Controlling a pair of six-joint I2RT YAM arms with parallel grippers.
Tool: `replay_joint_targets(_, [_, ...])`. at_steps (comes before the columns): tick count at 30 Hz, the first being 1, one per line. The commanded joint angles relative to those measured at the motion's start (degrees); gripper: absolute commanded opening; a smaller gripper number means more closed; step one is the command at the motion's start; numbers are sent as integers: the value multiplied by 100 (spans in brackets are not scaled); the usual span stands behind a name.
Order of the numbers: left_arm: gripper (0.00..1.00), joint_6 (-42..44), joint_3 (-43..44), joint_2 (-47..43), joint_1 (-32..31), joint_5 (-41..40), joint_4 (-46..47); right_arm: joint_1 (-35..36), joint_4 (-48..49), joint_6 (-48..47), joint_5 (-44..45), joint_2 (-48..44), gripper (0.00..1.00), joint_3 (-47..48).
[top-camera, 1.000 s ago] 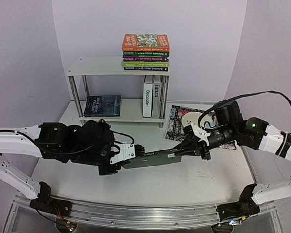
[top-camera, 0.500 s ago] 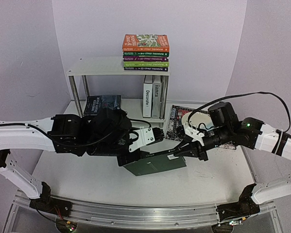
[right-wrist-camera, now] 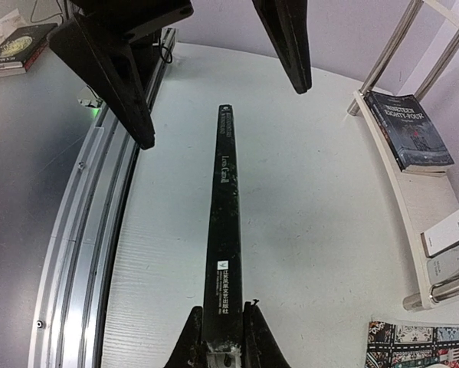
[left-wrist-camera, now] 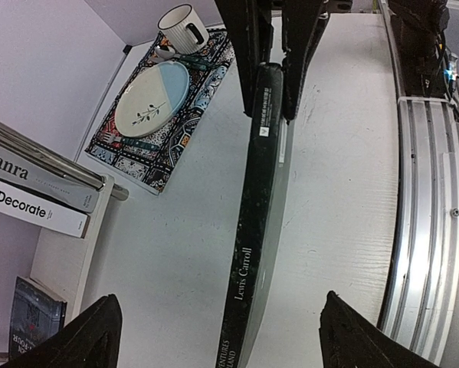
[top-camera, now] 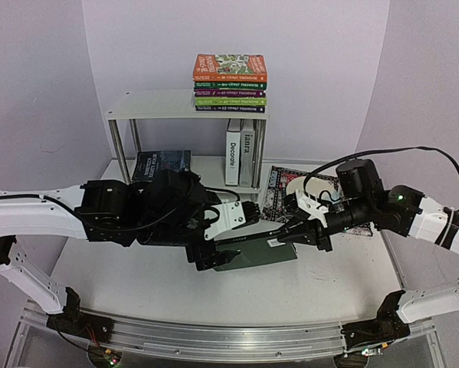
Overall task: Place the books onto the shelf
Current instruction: Pass from the left arm to the right, then pass from the right arm to the left, then place the book in the book pile on the shelf.
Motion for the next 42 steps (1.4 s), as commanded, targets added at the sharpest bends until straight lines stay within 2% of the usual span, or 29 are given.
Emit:
replay_joint_targets(1, [87, 133, 187, -15, -32, -86, 103, 15, 418, 92, -474, -300, 0, 436])
replay_joint_targets(5, [71, 243, 243, 170, -30, 105, 103, 19, 560, 109, -502, -357, 0, 450])
replay_joint_targets(12, [62, 317, 278, 441, -26, 228, 105, 14, 601, 100, -624, -335, 0, 466])
replay_joint_targets(14, [57, 346, 308, 490, -28, 220, 105, 13, 626, 101, -650, -312, 0, 463])
replay_joint_targets(22, [6, 492, 524, 750, -27, -79, 91, 13, 743, 137, -768, -236, 1, 437])
replay_joint_targets(23, [1, 548, 510, 738, -25, -119, 84, 17, 743, 142, -713, -221, 11, 430])
replay_joint_targets(25, [0, 701, 407, 638, -31, -241, 87, 12, 717, 189, -571, -191, 36, 409])
replay_joint_targets(28, [0, 914, 192, 381, -28, -692, 80, 12, 695, 152, -327, -270, 65, 253])
replay_joint_targets(32, [0, 1290, -255, 84, -29, -1577, 53, 13, 717, 41, -24, -460, 91, -78])
replay_joint_targets(35, [0, 1580, -579, -33, -20, -2520, 66, 12, 737, 143, 279, -495, 98, -284])
replay_joint_targets(37, [0, 1805, -733, -53, 26, -3095, 105, 13, 769, 235, 413, -499, 98, -432])
replay_joint_targets(39, [0, 2026, -819, -54, 182, -3395, 152, 17, 834, 303, 460, -530, 98, -585])
replay_joint_targets(42, [0, 2285, -833, -68, 509, -3320, 243, 12, 1014, 410, 460, -623, 98, -784])
